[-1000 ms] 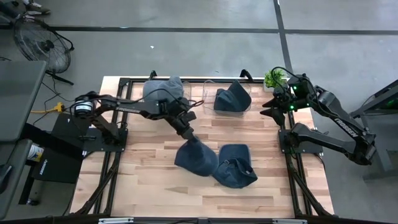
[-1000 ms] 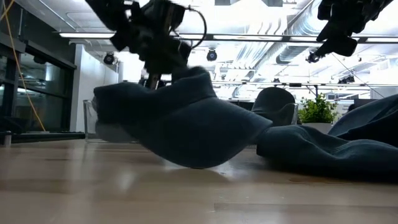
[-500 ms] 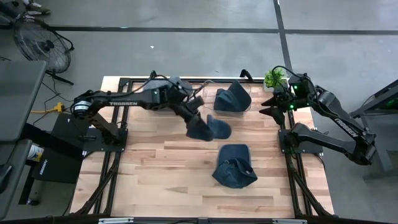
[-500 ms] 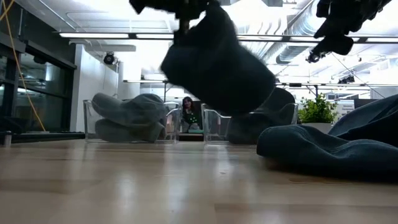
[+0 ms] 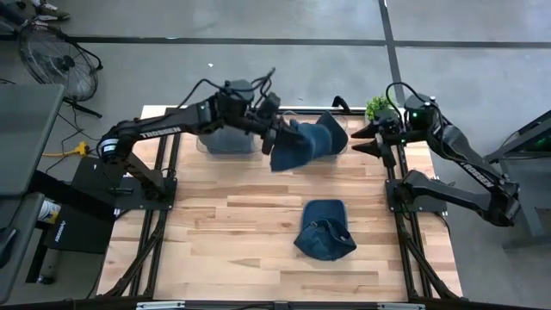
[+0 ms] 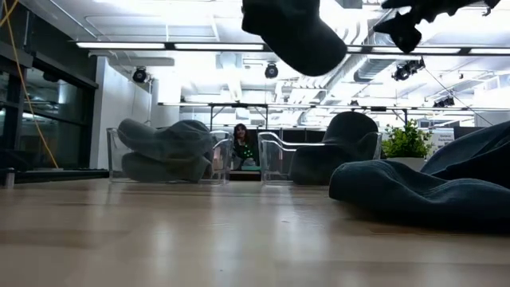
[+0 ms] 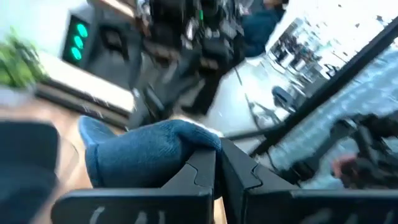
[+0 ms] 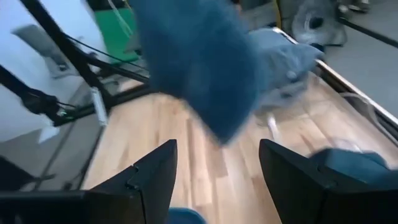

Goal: Pick & Place hat
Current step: Put the left blue cap into the right transparent bin

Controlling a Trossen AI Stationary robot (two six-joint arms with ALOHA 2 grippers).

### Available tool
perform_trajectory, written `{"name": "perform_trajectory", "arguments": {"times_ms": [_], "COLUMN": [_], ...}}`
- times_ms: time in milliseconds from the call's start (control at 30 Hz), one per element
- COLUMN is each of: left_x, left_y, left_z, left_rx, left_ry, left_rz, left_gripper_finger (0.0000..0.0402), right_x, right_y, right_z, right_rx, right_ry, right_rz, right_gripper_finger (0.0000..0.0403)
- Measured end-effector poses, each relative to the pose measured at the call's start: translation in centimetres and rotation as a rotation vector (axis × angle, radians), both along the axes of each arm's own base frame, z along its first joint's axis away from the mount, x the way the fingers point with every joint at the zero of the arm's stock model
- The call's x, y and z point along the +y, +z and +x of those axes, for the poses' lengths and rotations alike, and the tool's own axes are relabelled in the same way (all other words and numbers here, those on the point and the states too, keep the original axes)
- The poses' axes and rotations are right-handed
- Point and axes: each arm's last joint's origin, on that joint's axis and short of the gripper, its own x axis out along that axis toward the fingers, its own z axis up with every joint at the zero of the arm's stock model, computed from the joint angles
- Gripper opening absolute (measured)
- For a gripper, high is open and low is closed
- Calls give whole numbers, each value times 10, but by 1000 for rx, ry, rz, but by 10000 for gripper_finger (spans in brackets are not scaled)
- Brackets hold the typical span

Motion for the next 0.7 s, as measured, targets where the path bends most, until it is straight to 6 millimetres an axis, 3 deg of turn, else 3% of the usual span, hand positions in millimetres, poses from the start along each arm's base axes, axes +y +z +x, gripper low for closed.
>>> {"name": "perform_trajectory", "arguments": {"times_ms": [267, 700], "left_x": [8, 8], "left_y": [22, 26], "left_z": [-4, -4], "left_rx": [-108, -149], "left_ry": [67, 73], "left_rz": [96, 134], "left_gripper_finger": [0, 0], "right_x": [-15, -41], "right_y": [5, -4], "right_z": [16, 44], "right_rx": [-76, -79], "right_ry": [22, -6], "right_rz": [16, 83], "right_gripper_finger": [222, 222]}}
